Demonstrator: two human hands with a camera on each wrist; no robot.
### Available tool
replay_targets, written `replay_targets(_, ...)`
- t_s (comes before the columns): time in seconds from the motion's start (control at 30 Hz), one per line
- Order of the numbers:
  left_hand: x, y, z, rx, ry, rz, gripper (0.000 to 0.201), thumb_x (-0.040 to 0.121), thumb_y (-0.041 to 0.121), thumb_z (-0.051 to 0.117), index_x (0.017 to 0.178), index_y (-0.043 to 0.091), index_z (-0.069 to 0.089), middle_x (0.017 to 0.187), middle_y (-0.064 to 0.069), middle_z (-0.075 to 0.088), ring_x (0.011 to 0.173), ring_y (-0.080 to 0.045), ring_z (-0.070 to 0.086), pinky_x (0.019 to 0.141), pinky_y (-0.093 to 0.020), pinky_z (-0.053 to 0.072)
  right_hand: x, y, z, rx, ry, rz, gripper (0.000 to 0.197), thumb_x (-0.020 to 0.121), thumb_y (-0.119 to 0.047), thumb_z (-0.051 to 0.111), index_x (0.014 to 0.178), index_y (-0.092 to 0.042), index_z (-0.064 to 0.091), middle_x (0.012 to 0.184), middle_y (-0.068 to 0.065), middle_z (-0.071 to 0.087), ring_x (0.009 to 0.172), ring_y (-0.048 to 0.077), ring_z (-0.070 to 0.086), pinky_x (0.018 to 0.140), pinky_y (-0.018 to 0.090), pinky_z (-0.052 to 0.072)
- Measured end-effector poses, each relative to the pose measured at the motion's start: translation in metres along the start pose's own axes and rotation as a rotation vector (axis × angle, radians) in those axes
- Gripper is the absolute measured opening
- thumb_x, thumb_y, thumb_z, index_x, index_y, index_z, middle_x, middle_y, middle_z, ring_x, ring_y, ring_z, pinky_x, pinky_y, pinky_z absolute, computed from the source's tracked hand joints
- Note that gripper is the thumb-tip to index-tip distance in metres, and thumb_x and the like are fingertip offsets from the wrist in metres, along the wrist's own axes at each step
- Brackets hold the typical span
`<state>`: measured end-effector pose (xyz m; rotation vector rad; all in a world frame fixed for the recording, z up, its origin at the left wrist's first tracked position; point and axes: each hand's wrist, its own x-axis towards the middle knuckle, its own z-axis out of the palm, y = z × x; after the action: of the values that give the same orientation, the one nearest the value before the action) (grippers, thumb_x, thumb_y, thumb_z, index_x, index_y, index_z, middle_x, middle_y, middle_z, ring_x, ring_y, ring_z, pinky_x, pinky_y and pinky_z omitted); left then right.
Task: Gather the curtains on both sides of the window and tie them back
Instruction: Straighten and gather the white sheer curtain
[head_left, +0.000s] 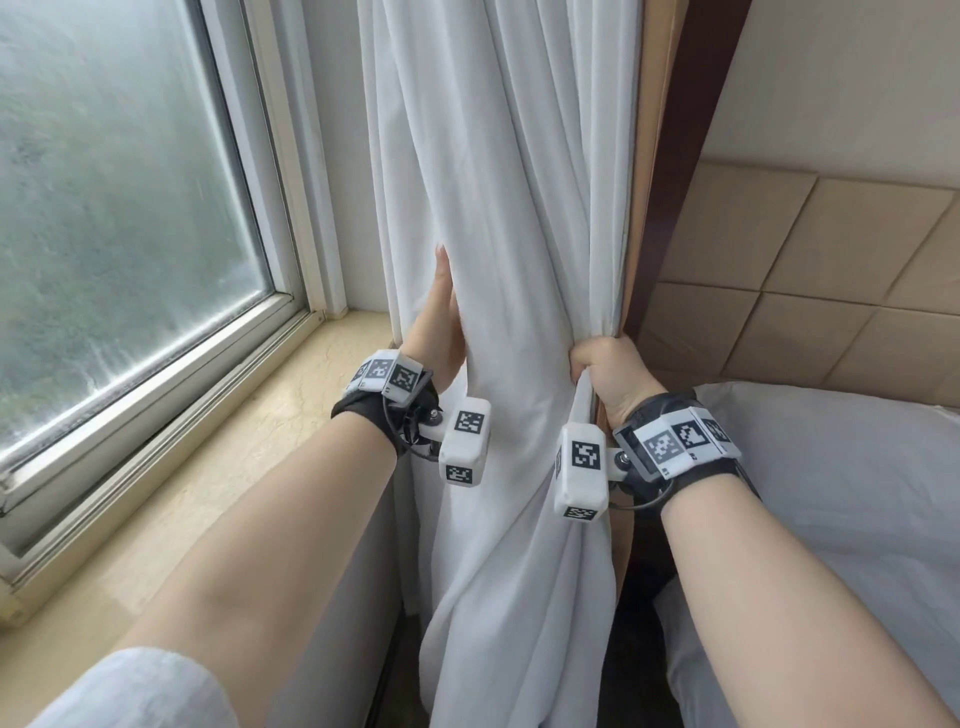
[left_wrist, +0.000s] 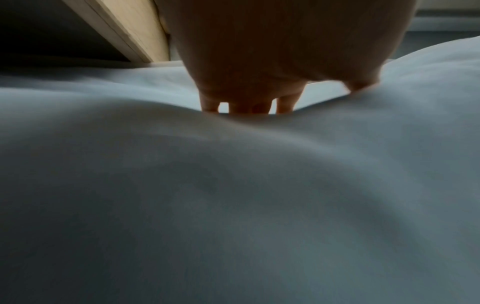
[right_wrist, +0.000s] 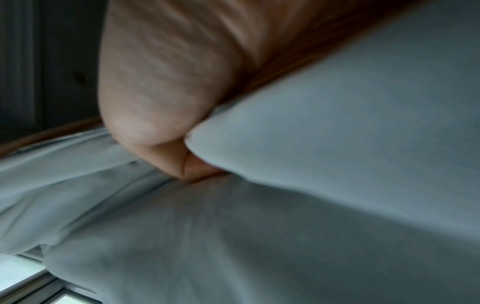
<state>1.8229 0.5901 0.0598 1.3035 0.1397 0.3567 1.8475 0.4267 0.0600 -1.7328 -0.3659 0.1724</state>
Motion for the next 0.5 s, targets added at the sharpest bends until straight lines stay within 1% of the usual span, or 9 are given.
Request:
replay_targets(0.07,-0.005,0.005,-0.002,-0.044,-0.055,0.008,0.046,0.094,0.061,0.023,0.119,0.031,0.047,0.109,0.018,0.052,0.089,0.005,0.05,0.078,-0.015,0.041,0.0,0.0,0.0,-0.003,-0.004,0.004,0.025,0.038,-0.003,0.036,0.017,-0.014,0.03,0.028,-0.011,0.028,0.032,0.002,0.028,0.041,0.019,0.023)
replay_targets(0.1,-0.006,0.007,-0.003,-0.039,-0.099,0.024,0.051,0.094,0.059,0.029,0.128,0.025,0.047,0.121,0.013,0.056,0.098,0.001,0.056,0.085,-0.018,0.046,0.001,-0.001,0.0,-0.011,0.0,0.007,0.025,0.039,-0.003,0.036,0.017,-0.014,0.03,0.027,-0.011,0.028,0.032,0.002,0.028,0.043,0.02,0.023)
replay_targets(0.13,-0.009,0.01,-0.004,-0.029,-0.133,0.058,0.049,0.095,0.055,0.037,0.128,0.022,0.051,0.127,0.007,0.059,0.108,-0.005,0.059,0.092,-0.023,0.048,0.001,-0.001,0.001,-0.016,0.001,0.014,0.025,0.039,-0.004,0.036,0.017,-0.014,0.03,0.027,-0.011,0.028,0.032,0.002,0.028,0.044,0.02,0.022)
replay_targets(0.2,-0.011,0.012,-0.004,-0.013,-0.092,0.108,0.037,0.093,0.041,0.052,0.118,0.014,0.062,0.116,-0.001,0.067,0.107,-0.013,0.063,0.094,-0.028,0.049,-0.001,-0.003,0.002,-0.031,0.001,0.017,0.026,0.041,-0.004,0.037,0.018,-0.013,0.031,0.028,-0.011,0.027,0.036,0.003,0.028,0.044,0.02,0.022)
replay_targets(0.27,-0.01,0.013,-0.003,-0.013,0.061,0.183,0.026,0.092,0.029,0.06,0.101,0.005,0.066,0.095,-0.004,0.07,0.087,-0.014,0.066,0.08,-0.024,0.052,0.0,-0.001,0.002,-0.024,0.031,0.038,0.039,0.051,0.002,0.043,0.019,-0.015,0.03,0.029,-0.012,0.027,0.043,0.01,0.027,0.04,0.017,0.02)
replay_targets(0.33,-0.01,0.012,0.0,0.018,0.156,0.258,0.021,0.09,0.023,0.062,0.089,0.002,0.064,0.079,-0.004,0.063,0.072,-0.013,0.058,0.069,-0.022,0.048,0.0,0.001,0.0,0.012,0.06,0.059,0.051,0.062,0.012,0.043,0.023,-0.019,0.034,0.033,-0.009,0.03,0.049,0.015,0.026,0.037,0.013,0.02)
replay_targets(0.4,-0.01,0.01,0.001,0.031,0.205,0.268,0.022,0.091,0.021,0.062,0.074,0.006,0.061,0.066,0.002,0.059,0.063,-0.011,0.052,0.062,-0.021,0.044,-0.005,-0.001,0.002,0.031,0.051,0.065,0.019,0.051,0.003,0.044,0.04,-0.011,0.038,0.041,-0.001,0.032,0.05,0.016,0.027,0.04,0.014,0.021)
replay_targets(0.43,-0.009,0.009,0.0,0.036,0.235,0.276,0.026,0.091,0.022,0.061,0.067,0.01,0.059,0.062,0.005,0.056,0.061,-0.01,0.05,0.06,-0.02,0.042,-0.007,-0.003,0.002,0.04,0.054,0.066,0.011,0.045,-0.001,0.042,0.047,-0.01,0.036,0.042,-0.001,0.033,0.05,0.016,0.027,0.04,0.015,0.022)
replay_targets(0.5,-0.008,0.005,-0.004,0.08,0.312,0.314,0.032,0.09,0.028,0.059,0.063,0.014,0.051,0.061,0.003,0.049,0.061,-0.015,0.044,0.058,-0.024,0.038,-0.01,-0.005,0.0,0.037,0.065,0.032,0.015,0.041,-0.003,0.038,0.052,-0.011,0.034,0.036,-0.006,0.034,0.05,0.015,0.027,0.04,0.015,0.022)
